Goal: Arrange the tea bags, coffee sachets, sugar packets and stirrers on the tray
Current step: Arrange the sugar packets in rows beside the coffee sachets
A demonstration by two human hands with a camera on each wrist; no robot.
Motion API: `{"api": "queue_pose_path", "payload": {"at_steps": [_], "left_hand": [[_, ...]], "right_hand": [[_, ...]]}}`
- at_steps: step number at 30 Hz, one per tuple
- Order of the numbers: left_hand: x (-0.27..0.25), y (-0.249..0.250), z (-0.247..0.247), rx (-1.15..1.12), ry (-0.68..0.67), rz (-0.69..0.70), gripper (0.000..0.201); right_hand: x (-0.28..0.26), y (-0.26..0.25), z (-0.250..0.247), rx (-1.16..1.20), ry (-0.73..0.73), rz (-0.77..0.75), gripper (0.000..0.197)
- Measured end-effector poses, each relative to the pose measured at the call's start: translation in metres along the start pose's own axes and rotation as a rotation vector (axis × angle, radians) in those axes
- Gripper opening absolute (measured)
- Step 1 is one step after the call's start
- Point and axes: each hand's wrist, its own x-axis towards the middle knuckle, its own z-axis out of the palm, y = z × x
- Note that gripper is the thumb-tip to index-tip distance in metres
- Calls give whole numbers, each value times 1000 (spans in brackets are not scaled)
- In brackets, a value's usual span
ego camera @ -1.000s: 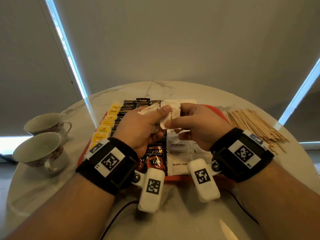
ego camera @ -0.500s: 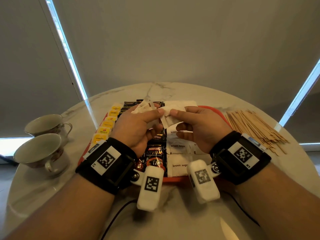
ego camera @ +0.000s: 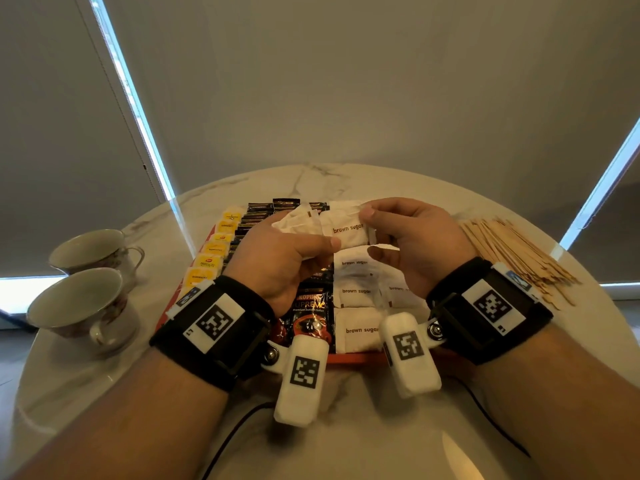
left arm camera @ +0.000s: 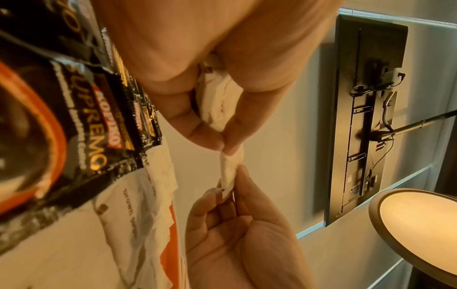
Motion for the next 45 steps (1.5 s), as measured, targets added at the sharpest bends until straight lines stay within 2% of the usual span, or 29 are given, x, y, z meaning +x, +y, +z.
{"api": "queue_pose_path", "payload": {"at_steps": [3, 5, 9, 11, 16, 29, 32, 36, 40, 43, 45], "left_hand": [[0, -1, -1, -6, 25, -14, 50], [0, -1, 0, -38, 49, -26, 45], [-2, 5, 3, -140, 112, -82, 22], [-4, 9, 4, -200, 110, -113, 18], [-7, 12, 5, -251, 95, -150, 24], [-5, 13, 2, -254, 103, -128, 32], [-4, 12, 2, -233, 82, -135, 29], [-4, 11, 2, -212, 63, -138, 29], [-2, 9, 2, -196, 64, -134, 30], [-2, 8, 1, -185, 62, -137, 31], [-1, 7, 1, -185, 62, -136, 33]], "right_hand": [[-3, 1, -1, -96, -53, 27, 15], [-2, -1, -4, -156, -59, 44, 17], [4, -6, -22, -206, 81, 82, 14], [5, -7, -34, -262, 154, 131, 15], [3, -7, -56, -309, 238, 250, 15], [0, -7, -58, -419, 210, 394, 21], [0, -7, -59, -456, 220, 366, 19], [1, -8, -54, -455, 263, 255, 15], [-1, -13, -41, -443, 175, 201, 11], [-3, -14, -30, -507, 69, 304, 16], [-3, -14, -30, -514, 52, 329, 18]]}}
